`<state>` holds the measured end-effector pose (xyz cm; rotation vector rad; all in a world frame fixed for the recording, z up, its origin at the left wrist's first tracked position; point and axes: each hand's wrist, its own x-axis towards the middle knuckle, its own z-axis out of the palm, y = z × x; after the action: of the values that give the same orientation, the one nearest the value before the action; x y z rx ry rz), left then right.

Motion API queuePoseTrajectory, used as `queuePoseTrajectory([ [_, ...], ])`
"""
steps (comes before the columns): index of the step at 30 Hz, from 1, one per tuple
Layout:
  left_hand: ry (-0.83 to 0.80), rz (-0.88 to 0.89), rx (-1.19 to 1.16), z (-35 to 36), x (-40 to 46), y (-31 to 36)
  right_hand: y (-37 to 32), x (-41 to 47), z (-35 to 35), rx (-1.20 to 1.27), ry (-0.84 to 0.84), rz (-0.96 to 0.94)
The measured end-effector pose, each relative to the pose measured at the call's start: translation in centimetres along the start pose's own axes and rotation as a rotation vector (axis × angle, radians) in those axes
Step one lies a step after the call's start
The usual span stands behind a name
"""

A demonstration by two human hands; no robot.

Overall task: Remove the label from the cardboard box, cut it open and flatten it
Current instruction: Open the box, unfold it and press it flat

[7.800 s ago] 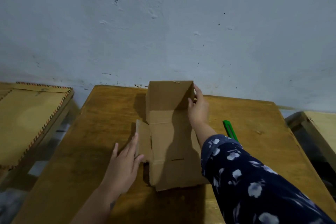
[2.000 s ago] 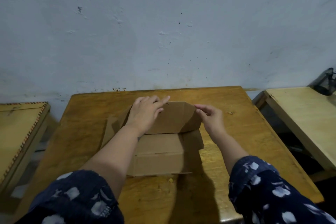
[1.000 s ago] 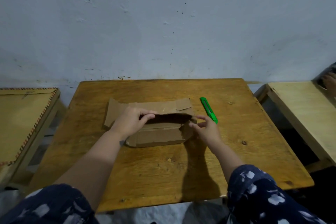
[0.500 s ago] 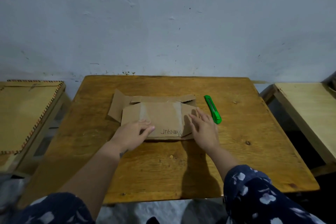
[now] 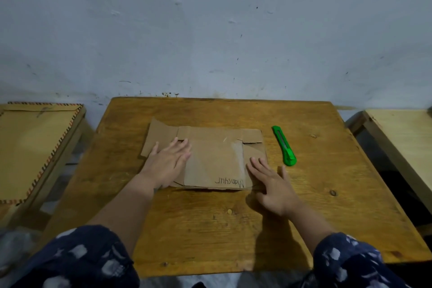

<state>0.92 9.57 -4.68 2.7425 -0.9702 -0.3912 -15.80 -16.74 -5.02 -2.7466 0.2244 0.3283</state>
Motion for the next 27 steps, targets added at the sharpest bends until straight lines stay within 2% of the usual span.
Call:
queuePoseTrajectory([
  [3, 0.014, 0.006, -0.068, 1.3, -0.4, -0.6, 0.5, 0.0, 0.7, -0.054, -0.032, -0.033],
  [7, 0.083, -0.007, -0.257, 2.4, -0.4, -0.9, 0.1, 0.3, 1.3, 0.053, 0.062, 0.032],
  [10, 0.099, -0.026, -0.299, 2.7, -0.4, -0.8, -0.9, 0.6, 1.6, 0.11, 0.157, 0.098],
  [15, 0.068, -0.039, -0.119, 3.2, -0.6, -0.4, -2.0, 1.3, 1.9, 0.093, 0.23, 0.155],
  [18, 0.065, -0.074, 0.002, 3.8, -0.6, 0.1, -2.4, 1.6, 2.0, -0.056, 0.224, 0.155],
  [22, 0.082, -0.103, 0.046, 4.2, -0.4, 0.4, -3.7, 2.5, 2.6, -0.228, 0.197, 0.067],
  [25, 0.092, -0.104, 0.056, 4.1, -0.5, 0.5, -4.0, 3.1, 3.4, -0.211, 0.142, 0.021],
  [27, 0.17, -0.116, 0.063, 3.9, -0.8, 0.3, -3.7, 3.4, 3.6, -0.185, 0.139, 0.014],
])
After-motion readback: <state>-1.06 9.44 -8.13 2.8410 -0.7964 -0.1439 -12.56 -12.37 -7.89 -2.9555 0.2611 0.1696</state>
